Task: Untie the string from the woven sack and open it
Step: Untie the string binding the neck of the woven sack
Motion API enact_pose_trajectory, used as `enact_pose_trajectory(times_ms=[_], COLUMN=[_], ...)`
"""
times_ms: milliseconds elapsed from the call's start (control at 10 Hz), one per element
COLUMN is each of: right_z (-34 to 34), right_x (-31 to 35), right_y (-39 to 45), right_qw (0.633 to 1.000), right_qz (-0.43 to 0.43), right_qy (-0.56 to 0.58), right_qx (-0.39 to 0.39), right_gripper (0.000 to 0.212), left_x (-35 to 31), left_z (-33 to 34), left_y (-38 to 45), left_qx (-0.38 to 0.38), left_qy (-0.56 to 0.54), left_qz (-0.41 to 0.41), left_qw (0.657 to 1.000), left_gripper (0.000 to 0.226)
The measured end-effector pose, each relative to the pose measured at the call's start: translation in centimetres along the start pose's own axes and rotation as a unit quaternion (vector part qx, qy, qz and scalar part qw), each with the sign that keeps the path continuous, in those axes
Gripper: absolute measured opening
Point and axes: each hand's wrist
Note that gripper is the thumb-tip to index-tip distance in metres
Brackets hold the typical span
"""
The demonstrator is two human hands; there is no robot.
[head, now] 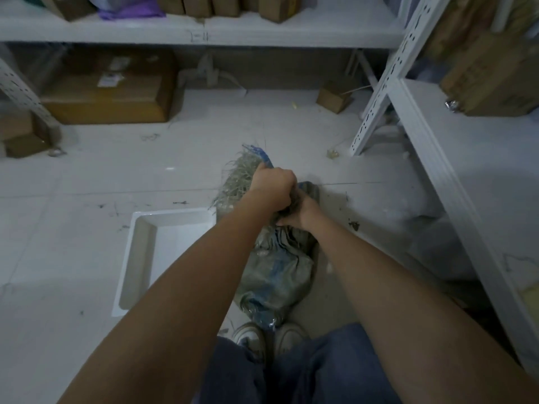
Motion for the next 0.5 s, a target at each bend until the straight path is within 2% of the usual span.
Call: enact_pose_trajectory(times_ms=[100, 200, 300, 400, 500], right_z=[-2.3, -2.7, -2.9, -4.6, -6.8], right_x=[2.7, 2.5, 2.6, 4.2, 5.2], right_y=[-3.3, -3.9, -5.0, -6.5, -9.8], right_qw=[0.999, 0.992, 0.960, 0.953, 0.927], right_qz=[0.004, 0.026, 0.087, -0.109, 0.129], right_qy=[0.040, 0.083, 0.240, -0.222, 0.321], right_qx=[-0.026, -0.093, -0.119, -0.176, -0.144], right_gripper=[0.054, 0.031, 0.033, 0.028, 0.026], left_x=[-1.4, -2.7, -2.8, -2.0, -0.1], left_z=[-2.4, -4.3, -5.4, -6.6, -6.7], left_y=[0.1, -0.4, -1.1, -3.4, -6.6], left_qx=[-0.009, -0.010, -0.040, -0.190, -0.323], left_qy=[0.050, 0.056, -0.091, -0.324, -0.409], left_qz=[0.041, 0.057, 0.019, -0.092, -0.294], left_qw=[0.998, 0.997, 0.995, 0.922, 0.801], left_gripper=[0.021, 0.014, 0.034, 0.030, 0.018])
Point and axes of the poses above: each hand's wrist, its own y-axis towards the middle knuckle, its own z-axis out of the palm, x = y × z, and after that the axes turned 9 degrees about -x, right-handed
